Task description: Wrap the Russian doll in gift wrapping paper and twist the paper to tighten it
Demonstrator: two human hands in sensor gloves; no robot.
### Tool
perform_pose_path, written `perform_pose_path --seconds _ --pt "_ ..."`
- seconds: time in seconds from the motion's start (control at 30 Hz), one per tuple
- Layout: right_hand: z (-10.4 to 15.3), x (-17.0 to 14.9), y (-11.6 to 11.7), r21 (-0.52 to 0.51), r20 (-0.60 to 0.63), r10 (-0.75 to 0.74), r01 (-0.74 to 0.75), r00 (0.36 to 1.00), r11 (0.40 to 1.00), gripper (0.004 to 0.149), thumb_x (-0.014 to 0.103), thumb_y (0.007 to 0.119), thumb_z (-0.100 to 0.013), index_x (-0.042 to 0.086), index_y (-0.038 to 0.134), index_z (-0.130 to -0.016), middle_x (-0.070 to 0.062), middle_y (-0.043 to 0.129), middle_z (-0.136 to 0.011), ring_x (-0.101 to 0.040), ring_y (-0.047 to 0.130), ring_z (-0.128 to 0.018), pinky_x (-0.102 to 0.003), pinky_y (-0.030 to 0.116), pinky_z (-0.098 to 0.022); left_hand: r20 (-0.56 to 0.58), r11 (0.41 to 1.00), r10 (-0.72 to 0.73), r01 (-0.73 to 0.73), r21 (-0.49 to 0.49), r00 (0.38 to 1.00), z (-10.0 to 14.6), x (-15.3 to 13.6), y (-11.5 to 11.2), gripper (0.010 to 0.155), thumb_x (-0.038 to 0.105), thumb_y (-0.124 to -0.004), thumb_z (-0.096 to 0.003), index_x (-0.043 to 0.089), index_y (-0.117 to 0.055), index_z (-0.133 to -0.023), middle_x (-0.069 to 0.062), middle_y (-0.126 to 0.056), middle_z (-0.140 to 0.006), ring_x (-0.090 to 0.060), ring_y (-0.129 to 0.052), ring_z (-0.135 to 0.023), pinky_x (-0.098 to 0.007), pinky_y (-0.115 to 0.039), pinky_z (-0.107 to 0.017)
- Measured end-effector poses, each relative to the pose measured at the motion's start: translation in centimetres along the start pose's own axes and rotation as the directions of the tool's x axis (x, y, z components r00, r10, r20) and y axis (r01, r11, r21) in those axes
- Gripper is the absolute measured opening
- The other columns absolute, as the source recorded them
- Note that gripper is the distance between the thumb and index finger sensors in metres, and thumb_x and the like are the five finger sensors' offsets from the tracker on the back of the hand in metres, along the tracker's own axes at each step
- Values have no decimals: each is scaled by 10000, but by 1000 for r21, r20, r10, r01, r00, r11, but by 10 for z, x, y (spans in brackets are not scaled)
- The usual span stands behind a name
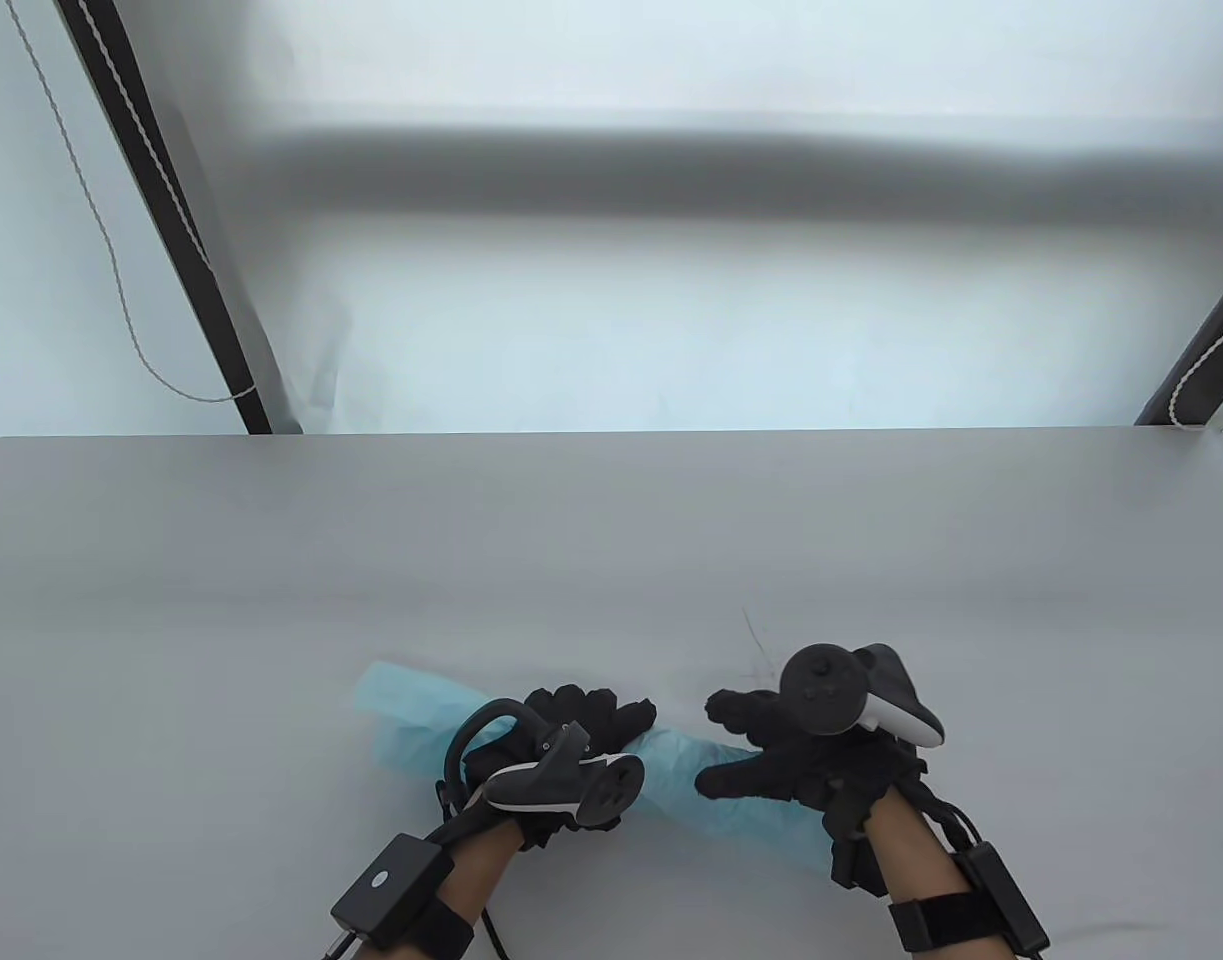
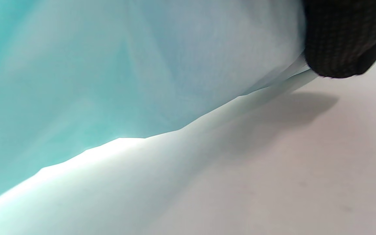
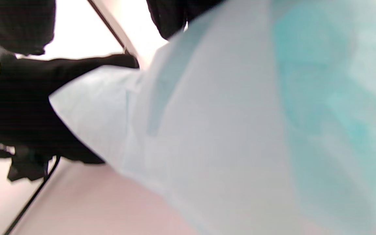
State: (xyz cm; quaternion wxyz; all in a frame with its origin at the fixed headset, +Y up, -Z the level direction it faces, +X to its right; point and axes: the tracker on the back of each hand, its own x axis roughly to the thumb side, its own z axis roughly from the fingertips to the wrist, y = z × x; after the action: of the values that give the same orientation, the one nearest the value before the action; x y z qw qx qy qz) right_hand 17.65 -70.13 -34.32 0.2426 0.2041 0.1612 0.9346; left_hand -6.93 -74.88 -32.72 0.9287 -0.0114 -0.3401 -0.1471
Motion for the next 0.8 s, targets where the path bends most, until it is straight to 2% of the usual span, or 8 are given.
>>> perform_pose_path --seconds 0.1,0.3,0.37,0.4,0.5,0.6,0.73,0.8 --pt "3 4 -4 -73 -35 69 -71 997 995 942 713 816 -498 126 587 -1198 -305 692 -1192 -533 711 -1047 -675 613 -746 -19 998 -49 49 46 999 3 -2 6 1072 684 -973 -332 376 -324 -1128 -123 -635 -1176 -437 -774 -1011 -679 -717 -627" --pt "-14 9 27 221 -68 339 -317 938 922 1253 728 883 -402 22 290 -1251 -367 404 -1288 -574 614 -1111 -705 555 -779 -29 980 -90 94 174 995 13 -3 23 1069 676 -984 -331 401 -316 -1120 -123 -615 -1181 -435 -750 -1020 -680 -704 -637" --pt "-16 8 33 208 -96 386 -361 917 909 1264 700 907 -405 0 273 -1244 -356 572 -1239 -543 654 -1104 -758 485 -772 -49 975 -75 84 206 996 18 -8 29 1077 691 -978 -327 384 -321 -1124 -129 -627 -1169 -418 -760 -1012 -675 -714 -634" --pt "-18 9 34 207 -91 397 -372 913 905 1234 688 915 -411 -3 310 -1235 -266 743 -1154 -461 769 -1050 -748 518 -766 -54 975 -54 64 212 997 20 -9 29 1088 694 -979 -325 368 -321 -1128 -129 -631 -1166 -412 -761 -1011 -676 -713 -634" --pt "-20 14 37 130 -115 389 -374 914 918 1081 595 962 -450 24 447 -1210 -19 903 -874 -312 889 -856 -714 578 -756 -66 973 -58 71 218 996 24 -10 31 1102 702 -972 -325 327 -325 -1134 -127 -641 -1160 -398 -771 -1005 -663 -724 -631" --pt "-22 19 34 53 -141 327 -323 934 945 639 469 980 -513 198 747 -1042 82 905 -591 -208 946 -601 -625 693 -706 -79 975 -29 46 218 996 24 -14 32 1107 707 -965 -327 313 -321 -1136 -125 -639 -1161 -397 -770 -1006 -659 -722 -634" --pt "-20 17 38 -44 -147 323 -332 935 942 404 381 927 -569 289 831 -950 56 898 -678 -276 912 -756 -646 667 -723 -83 981 -17 33 193 996 23 -14 31 1104 715 -952 -331 316 -317 -1140 -127 -638 -1162 -395 -773 -1004 -652 -722 -637" --pt "-20 14 41 -26 -127 343 -349 931 937 345 309 889 -584 311 841 -927 -192 753 -1130 -467 724 -1046 -681 606 -755 -72 983 -21 33 181 997 22 -13 30 1101 719 -950 -329 325 -319 -1140 -123 -639 -1163 -392 -776 -1004 -653 -717 -642"
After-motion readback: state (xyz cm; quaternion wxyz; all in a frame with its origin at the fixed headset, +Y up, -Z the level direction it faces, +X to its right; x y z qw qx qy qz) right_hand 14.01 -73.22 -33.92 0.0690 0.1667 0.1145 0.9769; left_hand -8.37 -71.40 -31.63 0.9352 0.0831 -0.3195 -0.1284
